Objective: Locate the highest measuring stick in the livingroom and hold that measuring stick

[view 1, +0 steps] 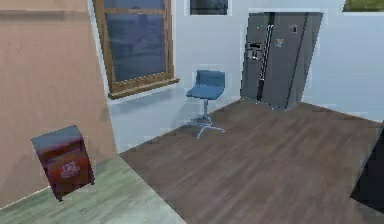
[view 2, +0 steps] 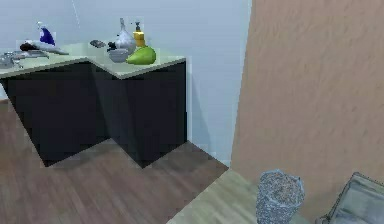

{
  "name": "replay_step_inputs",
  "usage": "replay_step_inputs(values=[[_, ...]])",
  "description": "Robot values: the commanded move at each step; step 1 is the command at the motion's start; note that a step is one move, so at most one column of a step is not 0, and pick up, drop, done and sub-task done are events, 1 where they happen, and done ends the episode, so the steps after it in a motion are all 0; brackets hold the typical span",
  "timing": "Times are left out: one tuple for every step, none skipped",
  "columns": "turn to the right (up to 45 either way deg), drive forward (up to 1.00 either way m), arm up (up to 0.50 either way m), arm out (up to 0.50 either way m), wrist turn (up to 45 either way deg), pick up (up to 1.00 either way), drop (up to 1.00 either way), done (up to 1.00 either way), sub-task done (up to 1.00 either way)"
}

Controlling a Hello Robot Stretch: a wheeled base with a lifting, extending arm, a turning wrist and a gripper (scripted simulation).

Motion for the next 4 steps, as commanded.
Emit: replay_step_inputs(values=[[-9.0, 0.00, 0.00, 0.00, 0.0, 0.00, 0.00, 0.00, 0.00], [0.0, 0.55, 0.00, 0.00, 0.0, 0.00, 0.00, 0.00, 0.00], [-33.0, 0.00, 0.00, 0.00, 0.0, 0.00, 0.00, 0.00, 0.00], [0.0, 0.70, 0.00, 0.00, 0.0, 0.00, 0.00, 0.00, 0.00]])
